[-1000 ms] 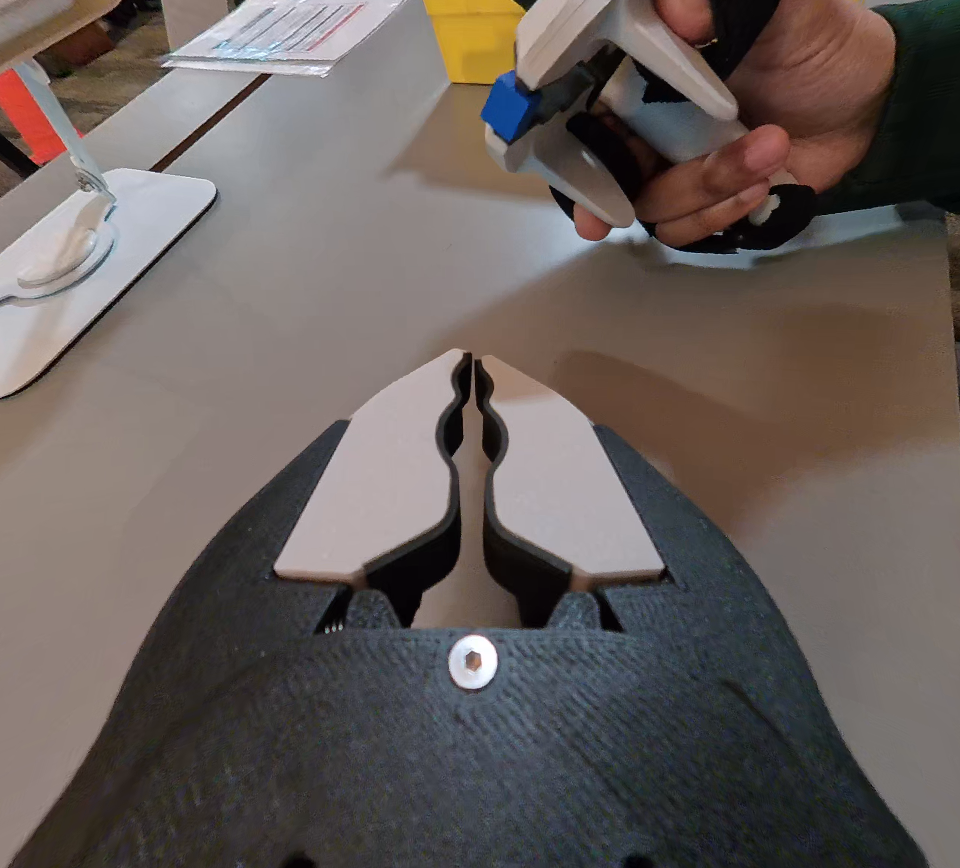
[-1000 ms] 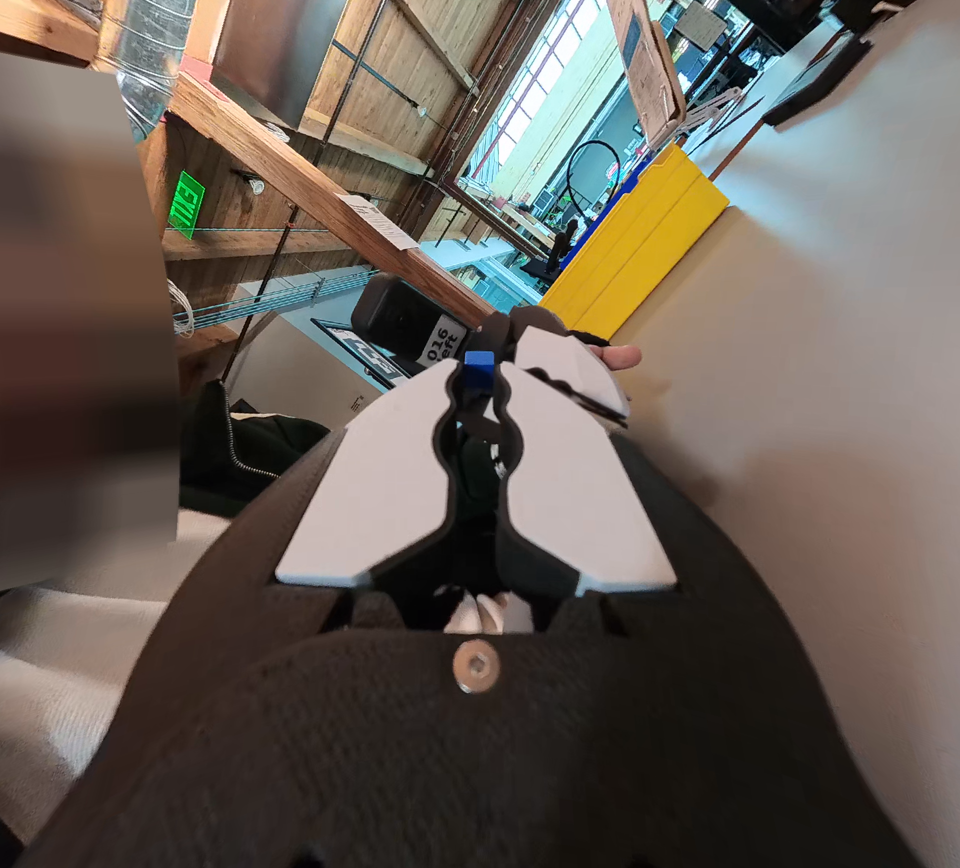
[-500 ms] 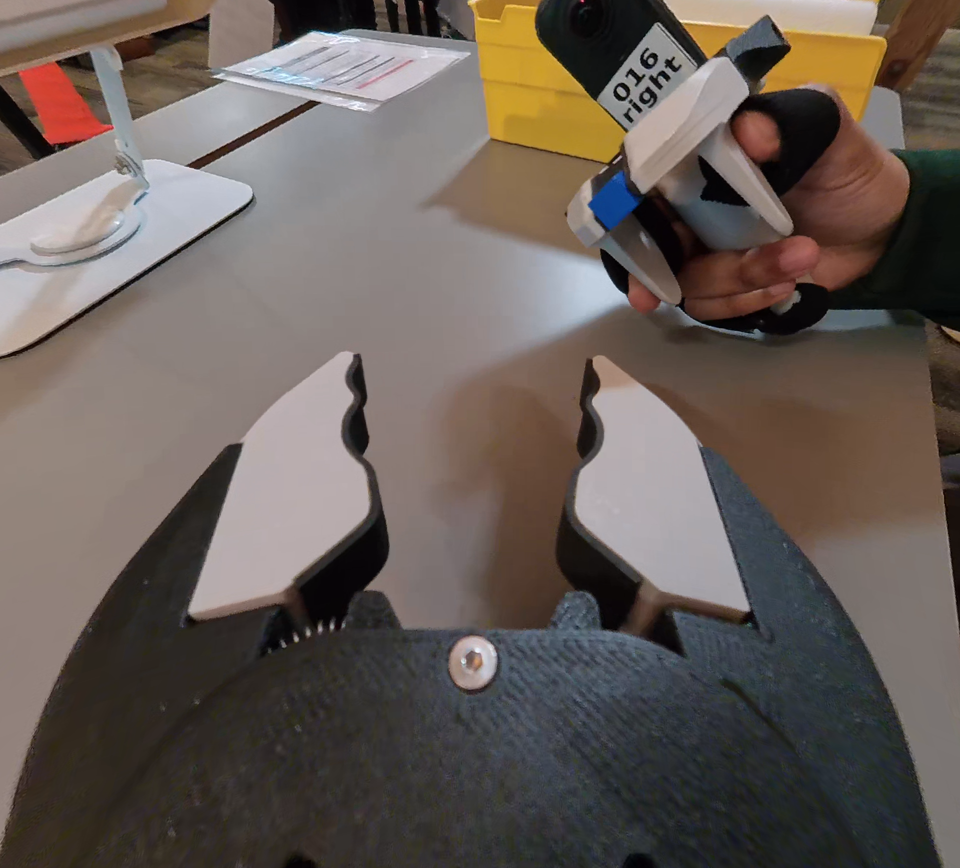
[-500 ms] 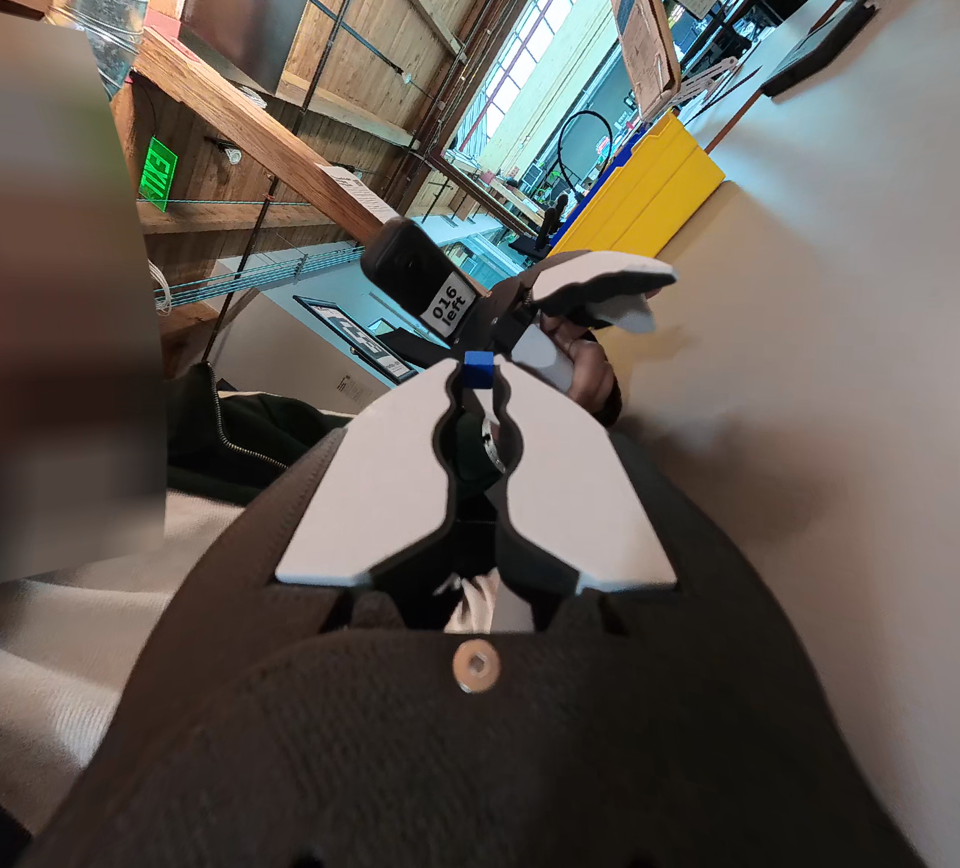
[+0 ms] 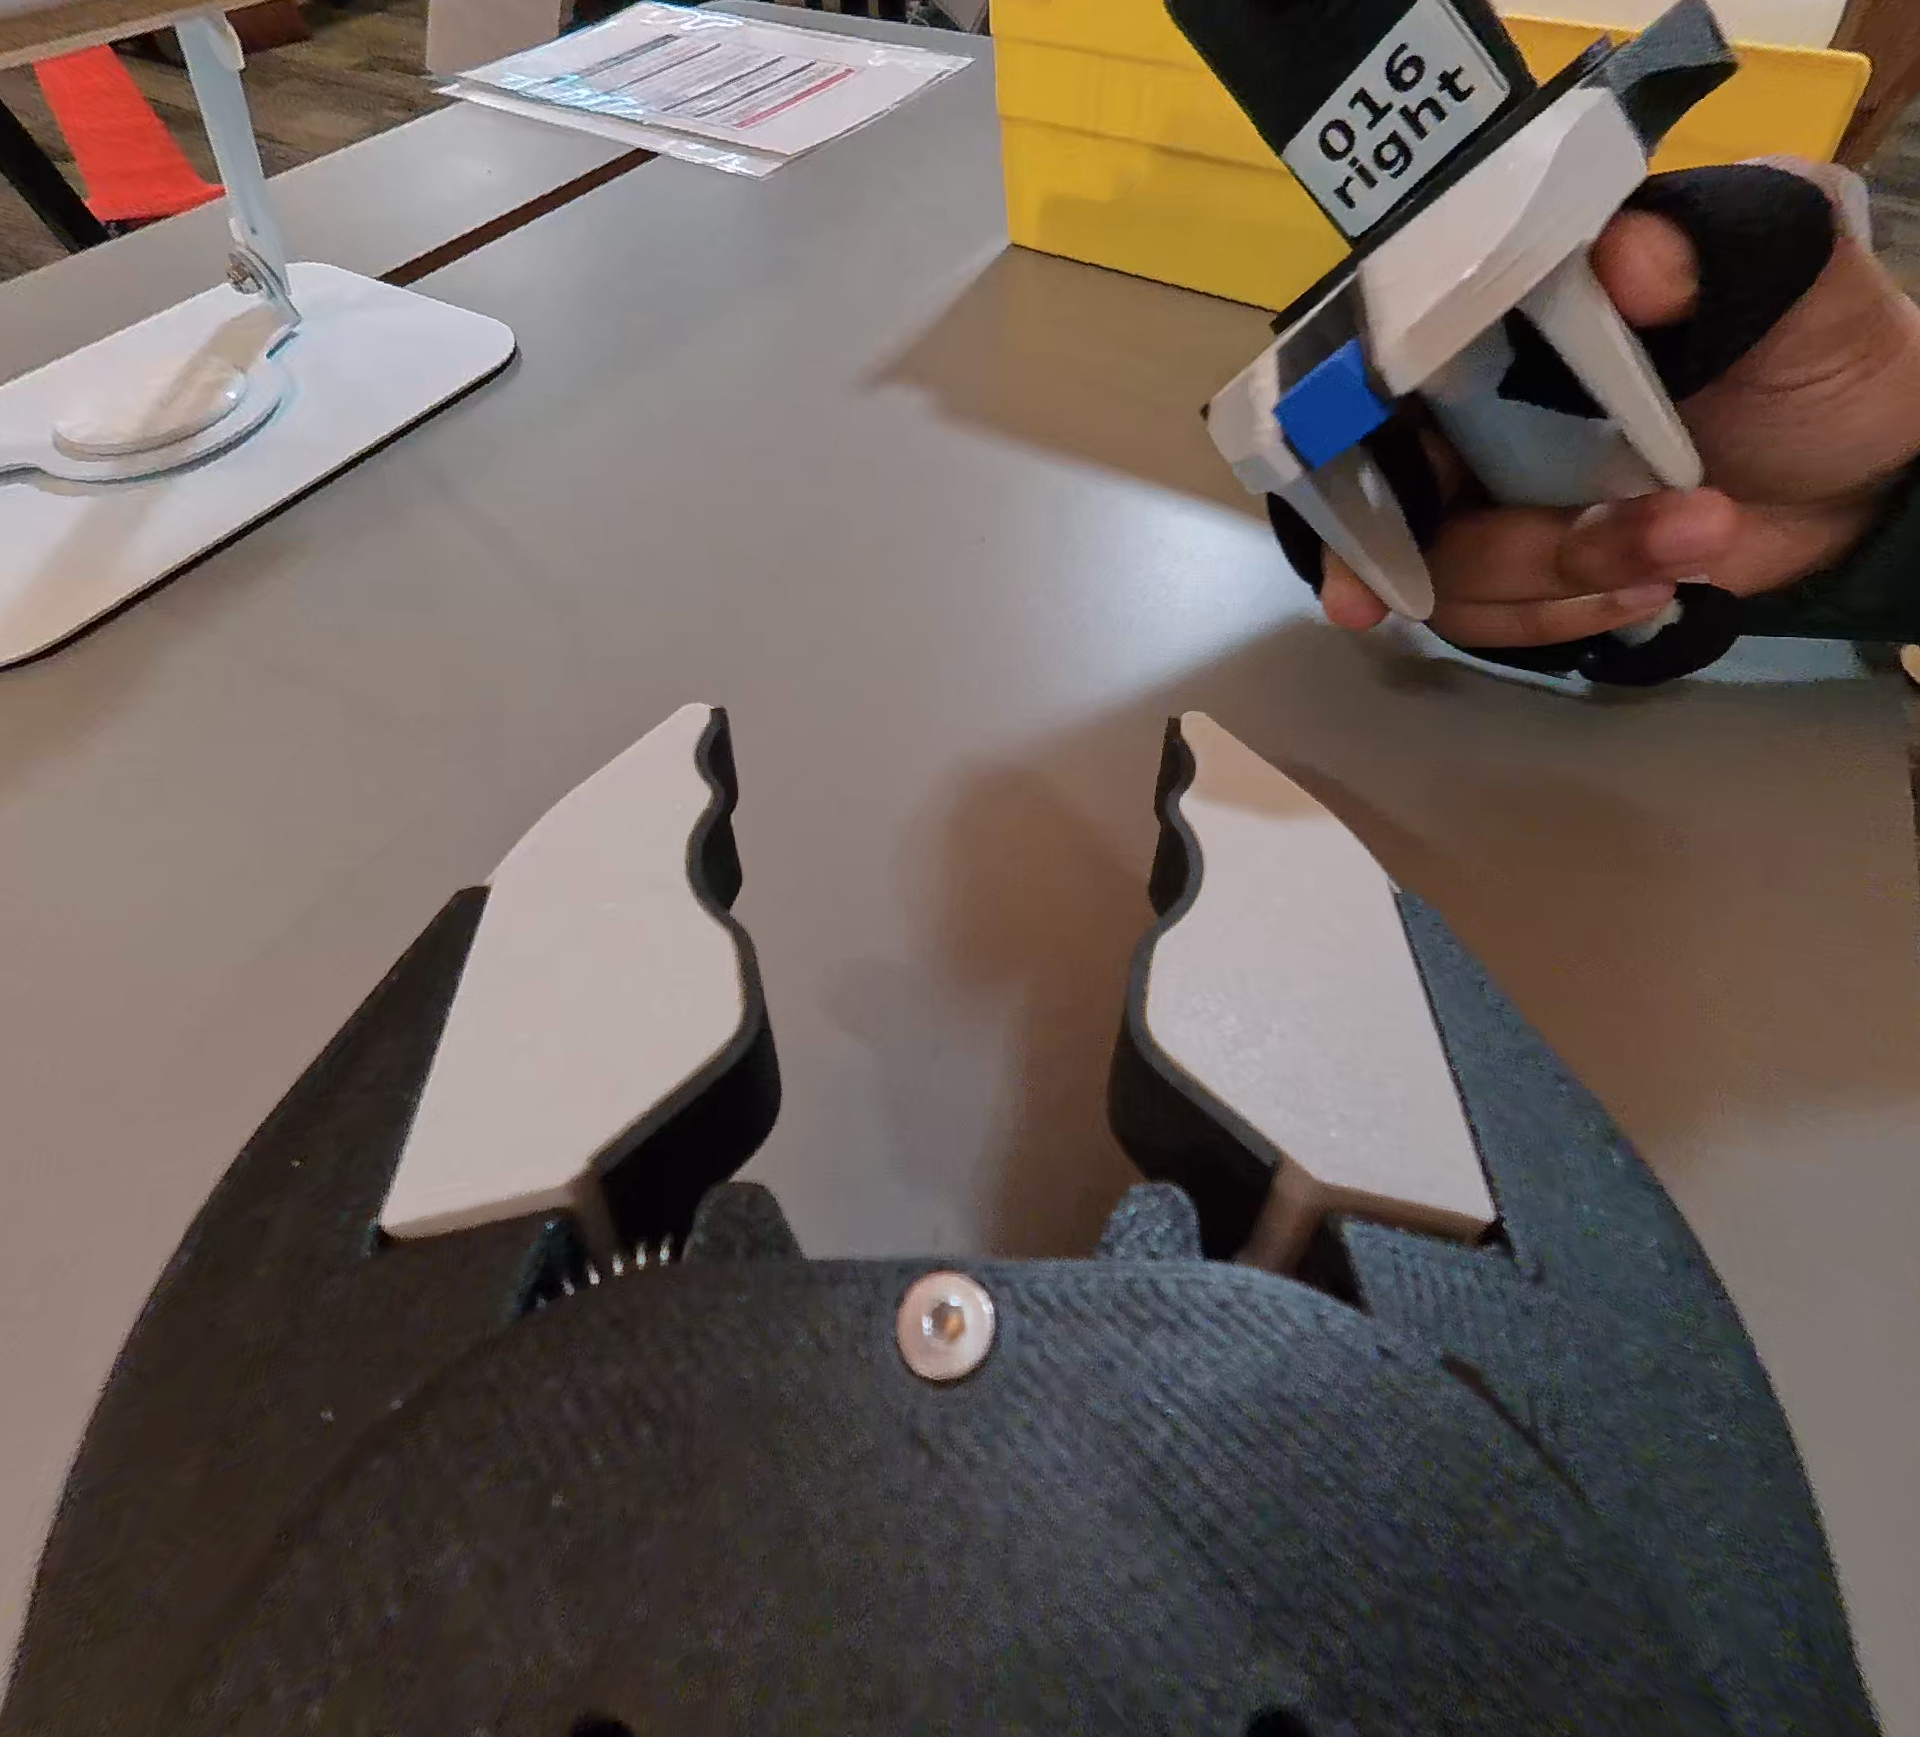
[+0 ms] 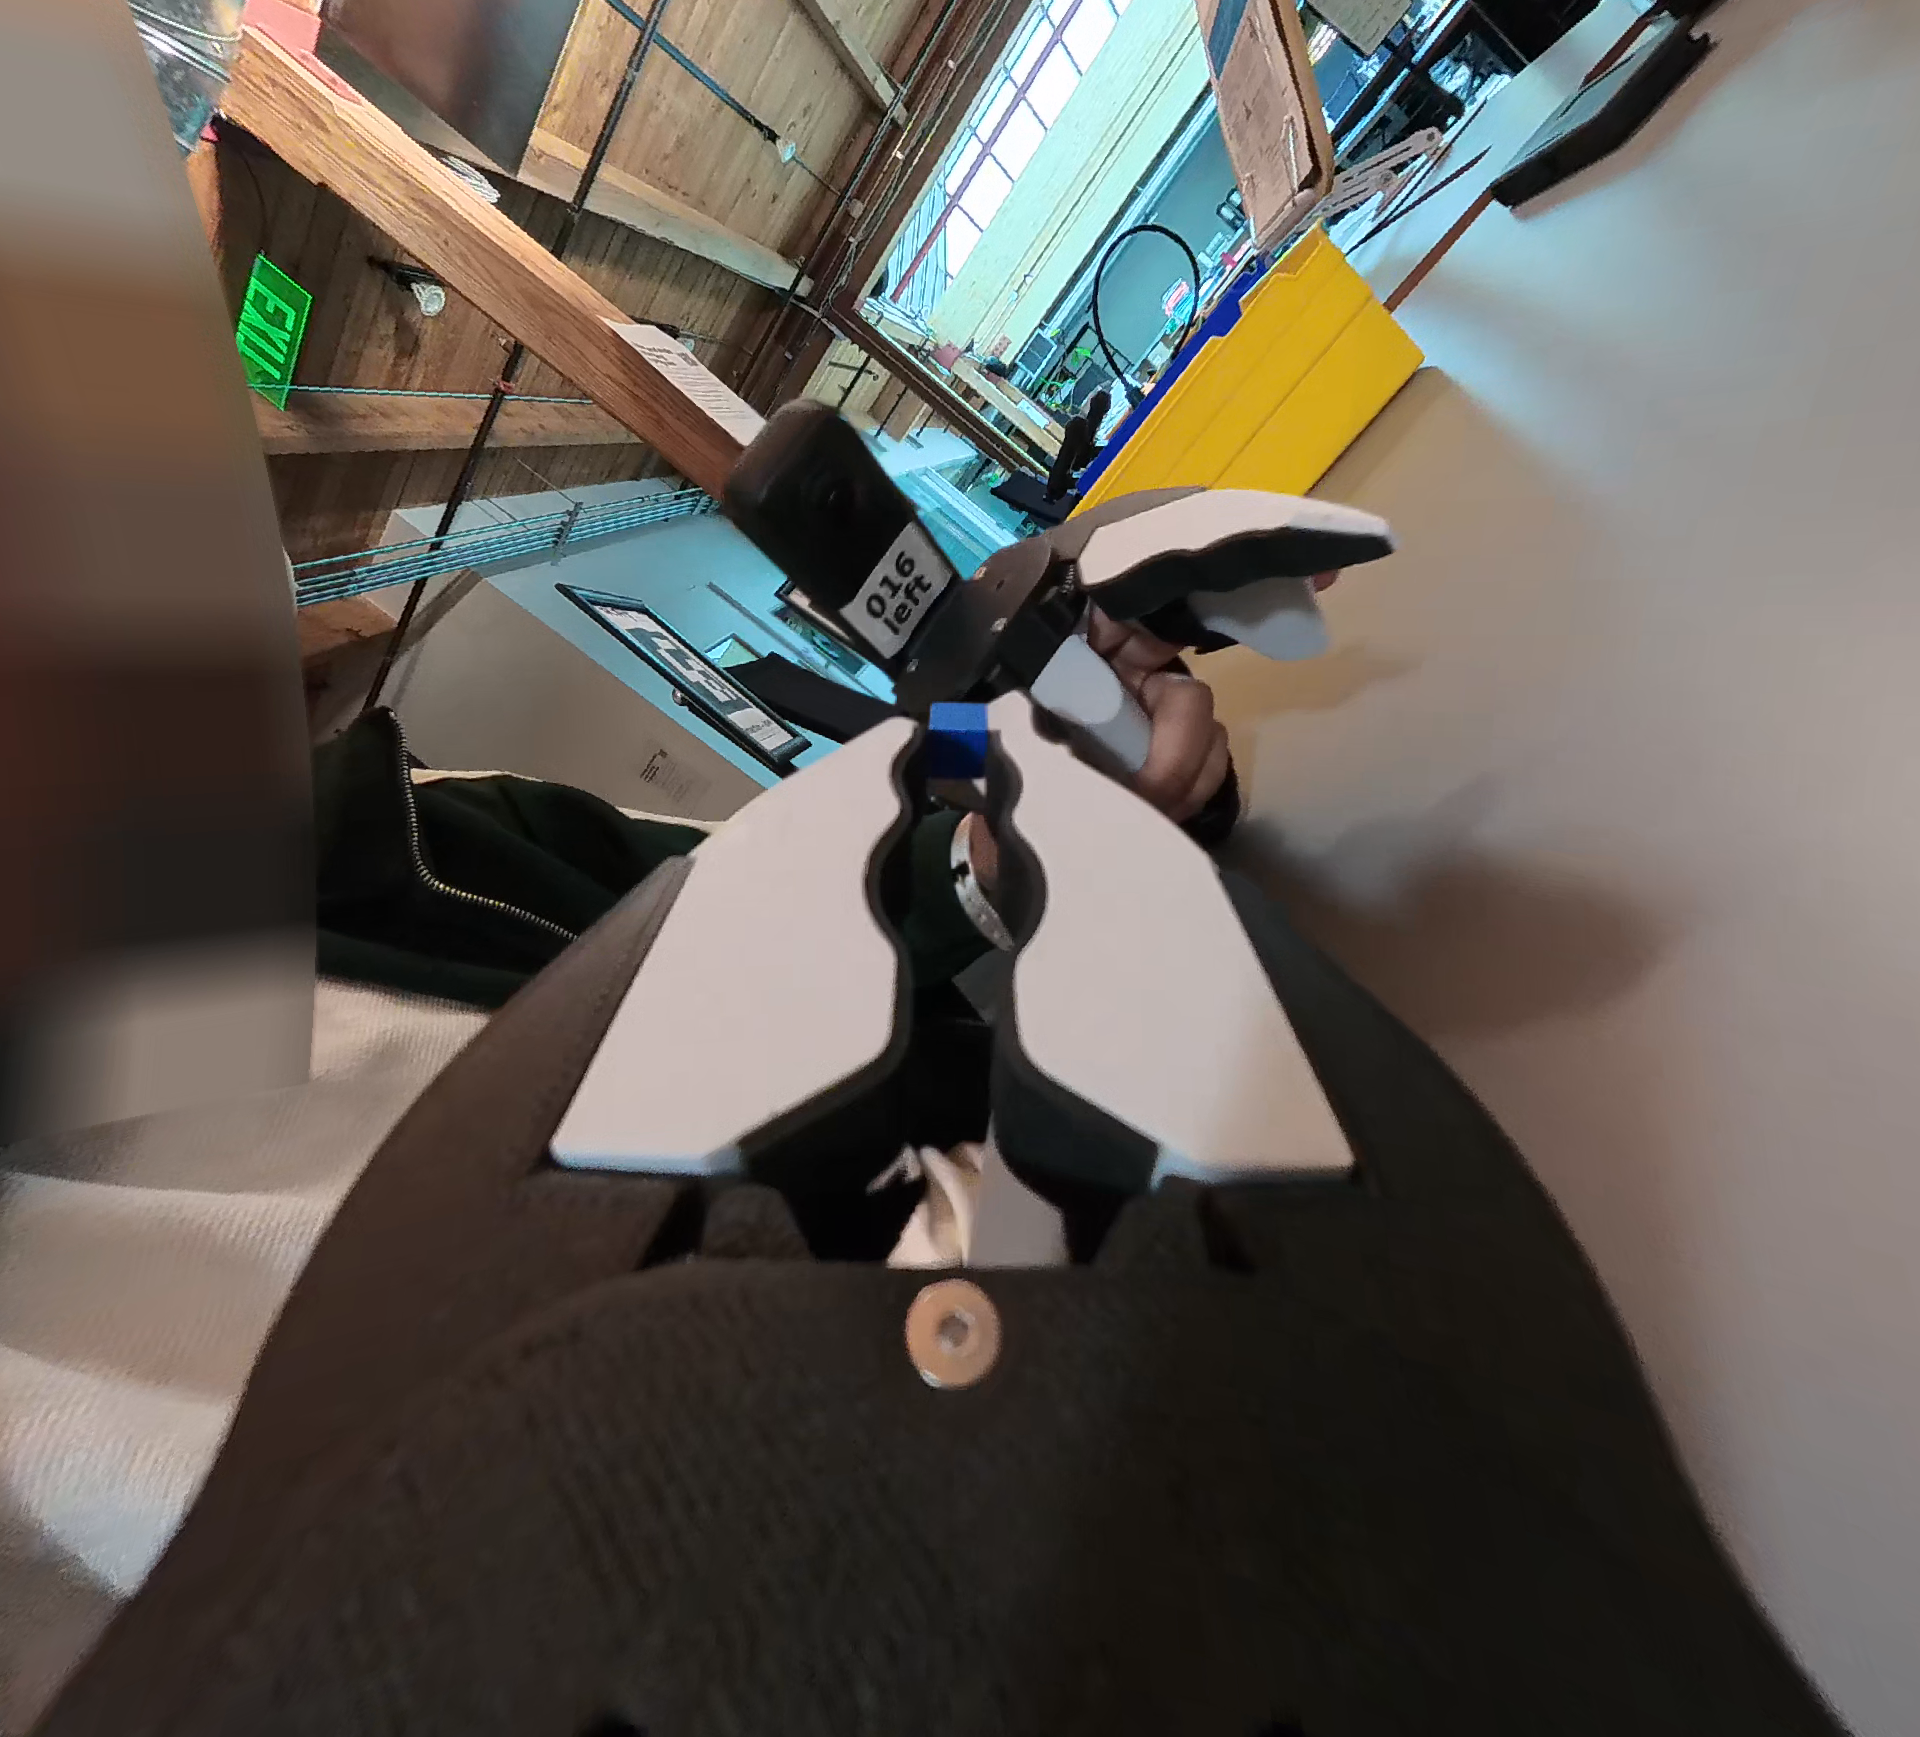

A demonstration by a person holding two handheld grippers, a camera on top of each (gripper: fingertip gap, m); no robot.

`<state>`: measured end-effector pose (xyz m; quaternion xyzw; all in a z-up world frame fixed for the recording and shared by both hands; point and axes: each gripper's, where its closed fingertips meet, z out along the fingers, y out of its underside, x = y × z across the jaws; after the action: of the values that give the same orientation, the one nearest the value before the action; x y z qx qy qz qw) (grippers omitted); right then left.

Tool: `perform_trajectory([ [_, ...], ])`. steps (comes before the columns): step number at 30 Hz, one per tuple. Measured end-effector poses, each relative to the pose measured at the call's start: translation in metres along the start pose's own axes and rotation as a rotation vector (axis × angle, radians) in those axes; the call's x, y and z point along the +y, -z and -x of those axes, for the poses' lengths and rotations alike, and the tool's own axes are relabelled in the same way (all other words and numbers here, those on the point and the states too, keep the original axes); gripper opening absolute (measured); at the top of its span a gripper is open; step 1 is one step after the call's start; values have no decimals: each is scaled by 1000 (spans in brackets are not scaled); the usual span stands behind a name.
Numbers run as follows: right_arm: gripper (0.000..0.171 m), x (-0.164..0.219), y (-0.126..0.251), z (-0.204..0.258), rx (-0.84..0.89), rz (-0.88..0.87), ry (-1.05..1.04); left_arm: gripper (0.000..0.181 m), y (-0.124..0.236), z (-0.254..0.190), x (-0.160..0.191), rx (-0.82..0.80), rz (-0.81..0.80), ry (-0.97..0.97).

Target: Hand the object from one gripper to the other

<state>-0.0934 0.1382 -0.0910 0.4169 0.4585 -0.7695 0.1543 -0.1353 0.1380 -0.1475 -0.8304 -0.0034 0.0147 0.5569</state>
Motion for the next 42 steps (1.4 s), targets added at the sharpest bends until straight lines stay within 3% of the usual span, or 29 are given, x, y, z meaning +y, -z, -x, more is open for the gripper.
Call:
perform_trajectory([
  [7,10,0,0,-5,18,10,5,77,2,-2,-5,-7,-34,-49],
  [13,10,2,4,-10,42,4,-21,81,6,-20,-20,49,-138,-200],
  [16,10,2,5,-9,36,8,-33,55,12,-36,-28,111,-204,-286],
  [20,10,8,7,-12,41,29,-102,53,16,-44,-33,127,-246,-331],
  [24,10,12,4,-11,-4,52,-171,16,21,-49,-34,170,-267,-345],
  [33,10,18,0,-12,-49,70,-255,21,20,-59,-33,269,-276,-261],
  [42,10,27,-4,-8,-49,101,-255,9,19,-63,-30,318,-254,-228],
])
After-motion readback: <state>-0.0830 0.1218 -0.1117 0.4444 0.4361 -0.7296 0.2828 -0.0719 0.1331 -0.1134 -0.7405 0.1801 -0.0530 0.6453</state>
